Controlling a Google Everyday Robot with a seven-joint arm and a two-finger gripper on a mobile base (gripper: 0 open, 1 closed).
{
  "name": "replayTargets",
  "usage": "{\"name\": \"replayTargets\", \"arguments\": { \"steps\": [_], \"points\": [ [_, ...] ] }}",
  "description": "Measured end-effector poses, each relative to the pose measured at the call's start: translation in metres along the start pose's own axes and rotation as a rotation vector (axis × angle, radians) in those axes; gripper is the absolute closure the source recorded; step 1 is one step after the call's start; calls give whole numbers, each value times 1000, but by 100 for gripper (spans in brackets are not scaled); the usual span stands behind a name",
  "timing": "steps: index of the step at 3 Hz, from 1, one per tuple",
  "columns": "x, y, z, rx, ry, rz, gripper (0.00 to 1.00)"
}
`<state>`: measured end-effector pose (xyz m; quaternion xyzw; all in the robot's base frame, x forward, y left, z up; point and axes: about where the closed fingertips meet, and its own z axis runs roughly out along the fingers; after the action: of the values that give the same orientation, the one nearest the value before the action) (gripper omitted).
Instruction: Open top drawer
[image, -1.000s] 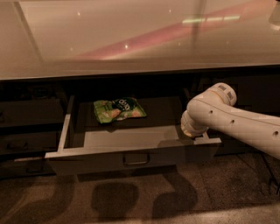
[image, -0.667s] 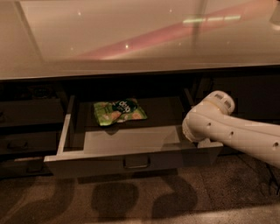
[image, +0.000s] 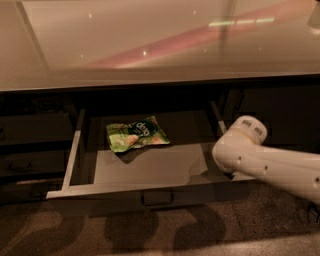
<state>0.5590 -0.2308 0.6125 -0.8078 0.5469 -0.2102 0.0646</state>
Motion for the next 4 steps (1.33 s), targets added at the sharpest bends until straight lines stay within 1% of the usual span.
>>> {"name": "replayTargets", "arguments": {
  "steps": [1,2,4],
  "points": [
    [1,8,1,-1,19,-8,11],
    [-2,15,2,6,28,-11,0],
    [-13,7,2,6,28,-11,0]
  ]
}}
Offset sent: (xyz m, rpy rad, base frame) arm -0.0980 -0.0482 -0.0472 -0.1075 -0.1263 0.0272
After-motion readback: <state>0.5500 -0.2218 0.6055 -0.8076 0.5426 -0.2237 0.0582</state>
